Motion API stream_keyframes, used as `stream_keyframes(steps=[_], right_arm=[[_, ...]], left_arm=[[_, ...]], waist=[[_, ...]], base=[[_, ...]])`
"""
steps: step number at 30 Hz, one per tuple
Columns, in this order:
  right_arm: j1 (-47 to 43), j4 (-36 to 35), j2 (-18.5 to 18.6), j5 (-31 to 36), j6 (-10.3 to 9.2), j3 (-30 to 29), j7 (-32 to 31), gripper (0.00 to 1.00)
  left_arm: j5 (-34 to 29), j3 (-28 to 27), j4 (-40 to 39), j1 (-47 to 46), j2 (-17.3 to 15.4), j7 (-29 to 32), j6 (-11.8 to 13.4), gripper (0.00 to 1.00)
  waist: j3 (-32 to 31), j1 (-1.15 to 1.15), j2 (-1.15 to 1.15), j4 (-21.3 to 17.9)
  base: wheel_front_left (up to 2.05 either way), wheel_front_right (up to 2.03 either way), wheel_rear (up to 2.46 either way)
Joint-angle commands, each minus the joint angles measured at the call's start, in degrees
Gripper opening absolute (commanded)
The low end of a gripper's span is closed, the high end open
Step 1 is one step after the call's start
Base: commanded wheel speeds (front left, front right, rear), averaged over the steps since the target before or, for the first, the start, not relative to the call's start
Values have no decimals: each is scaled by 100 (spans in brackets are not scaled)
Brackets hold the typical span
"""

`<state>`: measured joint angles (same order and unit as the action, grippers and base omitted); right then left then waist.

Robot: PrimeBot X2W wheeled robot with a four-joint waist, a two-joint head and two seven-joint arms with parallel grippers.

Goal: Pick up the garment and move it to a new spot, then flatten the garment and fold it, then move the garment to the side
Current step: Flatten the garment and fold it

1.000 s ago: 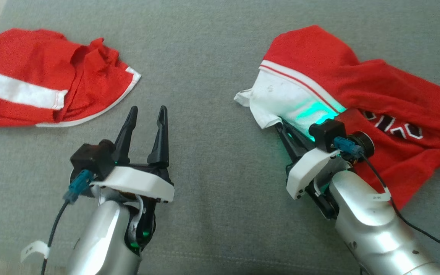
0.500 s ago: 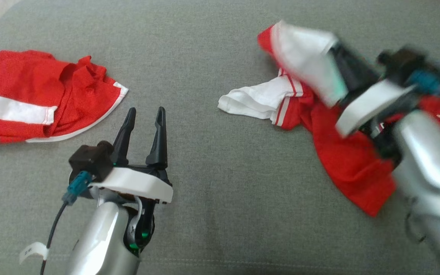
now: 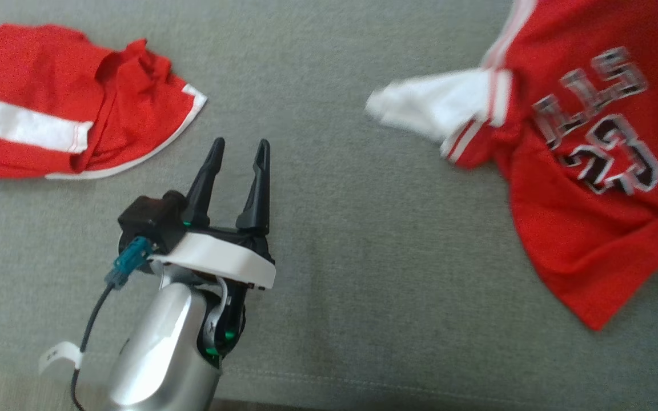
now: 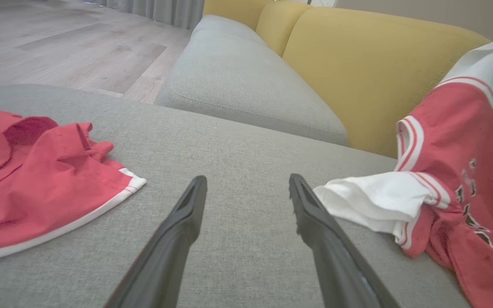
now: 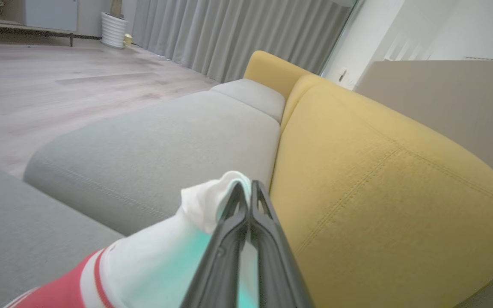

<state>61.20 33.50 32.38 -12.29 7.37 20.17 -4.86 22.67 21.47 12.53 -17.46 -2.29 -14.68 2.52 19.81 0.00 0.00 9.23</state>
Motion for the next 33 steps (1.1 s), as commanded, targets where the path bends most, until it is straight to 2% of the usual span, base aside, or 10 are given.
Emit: stream_keyframes(steps=[1,3,4,5,11,12,20,27,33], right_arm=[[419,147,153,145,12,-106,153,0],[752,582,177,324,12,-283,274,0],[864,806,134,366,12,-349,295,54],[955,1008,78,387,12,-389,317,100],[1106,1769,-311,592,12,-394,812,100],[1106,1769,-311,592,12,-394,812,100],[428,2015,-1024,272,12,-407,1530,100],[-766,1428,-1614,-278,12,-407,1782,100],[-1953,516,-1956,-495,12,-440,1695,100]], left_arm=[[33,-157,-209,-195,-59,-32,10,100],[28,-154,-217,-234,-59,-32,12,100],[24,-155,-218,-248,-59,-32,9,100],[21,-158,-217,-261,-59,-32,8,100],[-23,-242,-219,-304,-59,-32,43,100],[-23,-242,-219,-304,-59,-32,43,100],[-150,-460,-164,-216,-59,-32,-4,100],[-215,-700,-125,-29,-59,-32,-42,100],[-213,-841,-114,143,-59,-32,-46,100]], waist=[[226,0,0,179],[302,0,0,224],[321,0,0,237],[335,0,0,244],[288,0,0,85],[288,0,0,85],[-132,0,0,-474],[-633,0,0,-1118],[-931,0,0,-1466]], base=[[0,0,0],[0,0,0],[0,0,0],[0,0,0],[0,0,0],[0,0,0],[0,0,0],[0,0,0],[0,0,0]])
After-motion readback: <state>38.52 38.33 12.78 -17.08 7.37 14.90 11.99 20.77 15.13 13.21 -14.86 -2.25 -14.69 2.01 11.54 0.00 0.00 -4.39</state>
